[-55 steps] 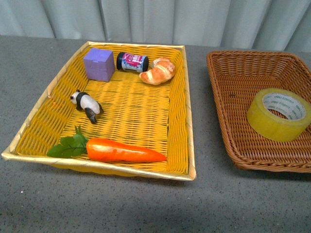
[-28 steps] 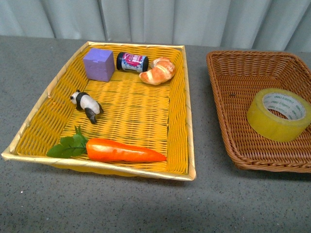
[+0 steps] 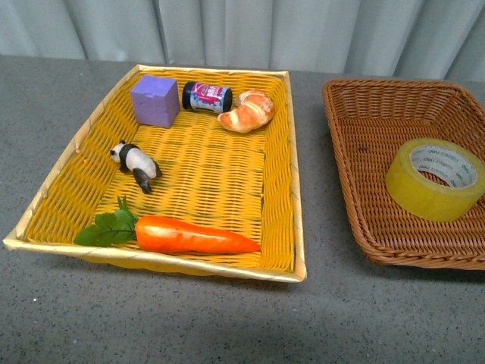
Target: Move tape to another basket
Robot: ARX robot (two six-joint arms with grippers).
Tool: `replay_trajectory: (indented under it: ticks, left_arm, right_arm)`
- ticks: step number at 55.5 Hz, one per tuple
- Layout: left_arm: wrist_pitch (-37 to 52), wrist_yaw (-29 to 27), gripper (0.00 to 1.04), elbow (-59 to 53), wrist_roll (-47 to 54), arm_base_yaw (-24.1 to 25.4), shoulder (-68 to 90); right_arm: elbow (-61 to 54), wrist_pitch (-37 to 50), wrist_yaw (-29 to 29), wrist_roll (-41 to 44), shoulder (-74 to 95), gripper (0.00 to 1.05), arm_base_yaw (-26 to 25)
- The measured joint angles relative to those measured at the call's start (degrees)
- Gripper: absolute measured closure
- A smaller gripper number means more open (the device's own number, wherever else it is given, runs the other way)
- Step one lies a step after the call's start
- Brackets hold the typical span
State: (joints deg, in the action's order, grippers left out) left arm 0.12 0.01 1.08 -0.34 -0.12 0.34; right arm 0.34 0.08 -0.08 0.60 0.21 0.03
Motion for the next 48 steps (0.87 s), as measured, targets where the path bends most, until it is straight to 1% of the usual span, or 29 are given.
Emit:
replay_trajectory:
  ticks: [2, 5, 6, 14, 15, 17, 18, 22, 23, 24, 26, 30, 48]
  left_arm:
    - [0.0, 0.0, 0.74, 0.0, 0.0, 0.0, 0.0]
    - [-0.02, 0.0, 0.64, 0.0, 0.0, 0.0, 0.0]
    - [-0.02, 0.0, 0.62, 0.0, 0.0, 0.0, -0.02]
    - [-0.04, 0.0, 0.33, 0.0, 0.02, 0.0, -0.02]
    - [-0.07, 0.0, 0.3, 0.0, 0.02, 0.0, -0.02]
    - [-0.07, 0.0, 0.22, 0.0, 0.02, 0.0, -0.02]
    - [-0.07, 0.0, 0.21, 0.0, 0.02, 0.0, -0.02]
    - [-0.07, 0.0, 0.07, 0.0, 0.04, 0.0, -0.02]
    - [-0.09, 0.0, 0.05, 0.0, 0.07, 0.0, -0.02]
    - [-0.09, 0.0, 0.05, 0.0, 0.09, 0.0, -0.02]
    - [-0.09, 0.0, 0.07, 0.0, 0.07, 0.0, -0.02]
    - [-0.09, 0.0, 0.06, 0.0, 0.09, 0.0, -0.02]
    - [-0.09, 0.0, 0.06, 0.0, 0.07, 0.0, -0.02]
  right_arm:
    - [0.0, 0.0, 0.0, 0.0, 0.0, 0.86, 0.0]
    - [0.0, 0.0, 0.02, 0.0, 0.0, 0.75, 0.0]
    - [0.0, 0.0, 0.02, 0.0, 0.0, 0.72, 0.0]
    - [0.0, 0.0, 0.02, 0.0, 0.0, 0.43, 0.0]
    - [0.0, 0.0, 0.02, 0.0, 0.0, 0.42, 0.0]
    - [0.0, 0.0, 0.02, 0.0, 0.0, 0.34, 0.0]
    - [0.0, 0.0, 0.0, 0.0, 0.0, 0.31, 0.0]
    - [0.0, 0.0, 0.02, 0.0, 0.0, 0.17, 0.0]
    - [0.0, 0.0, 0.02, 0.0, 0.0, 0.13, 0.0]
    - [0.0, 0.0, 0.0, 0.0, 0.0, 0.1, 0.0]
    - [0.0, 0.0, 0.02, -0.04, 0.0, 0.07, 0.0]
    - [0.0, 0.0, 0.02, -0.04, 0.0, 0.1, 0.0]
    - [0.0, 0.0, 0.02, -0.04, 0.0, 0.09, 0.0]
